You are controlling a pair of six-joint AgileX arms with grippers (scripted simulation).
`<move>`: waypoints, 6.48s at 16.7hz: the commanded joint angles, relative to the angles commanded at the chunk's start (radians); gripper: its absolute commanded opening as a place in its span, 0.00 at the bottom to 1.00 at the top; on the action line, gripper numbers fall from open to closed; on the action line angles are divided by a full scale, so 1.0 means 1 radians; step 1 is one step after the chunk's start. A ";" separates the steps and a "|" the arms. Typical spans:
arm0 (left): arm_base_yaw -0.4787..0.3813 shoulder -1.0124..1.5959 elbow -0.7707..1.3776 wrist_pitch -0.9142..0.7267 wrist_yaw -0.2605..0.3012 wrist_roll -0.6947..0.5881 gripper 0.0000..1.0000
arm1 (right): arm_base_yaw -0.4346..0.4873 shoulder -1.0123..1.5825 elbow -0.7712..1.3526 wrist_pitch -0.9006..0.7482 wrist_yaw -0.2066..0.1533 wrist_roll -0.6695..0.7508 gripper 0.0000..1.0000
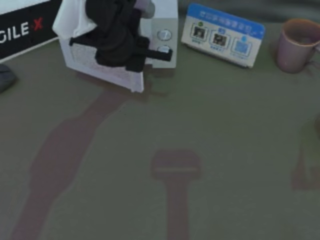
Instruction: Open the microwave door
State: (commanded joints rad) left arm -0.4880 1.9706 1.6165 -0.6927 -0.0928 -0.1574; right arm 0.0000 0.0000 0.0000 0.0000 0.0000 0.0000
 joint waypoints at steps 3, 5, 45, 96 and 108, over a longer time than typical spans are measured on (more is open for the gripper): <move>0.000 0.000 0.000 0.000 0.000 0.000 0.00 | 0.000 0.000 0.000 0.000 0.000 0.000 1.00; 0.000 0.000 0.000 0.000 0.000 0.000 0.00 | 0.000 0.000 0.000 0.000 0.000 0.000 1.00; 0.034 -0.087 -0.123 0.042 0.089 0.141 0.00 | 0.000 0.000 0.000 0.000 0.000 0.000 1.00; 0.140 -0.210 -0.273 0.047 0.251 0.436 0.00 | 0.000 0.000 0.000 0.000 0.000 0.000 1.00; 0.140 -0.210 -0.273 0.047 0.251 0.436 0.00 | 0.000 0.000 0.000 0.000 0.000 0.000 1.00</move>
State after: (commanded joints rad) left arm -0.3476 1.7603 1.3440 -0.6458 0.1582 0.2787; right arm 0.0000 0.0000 0.0000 0.0000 0.0000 0.0000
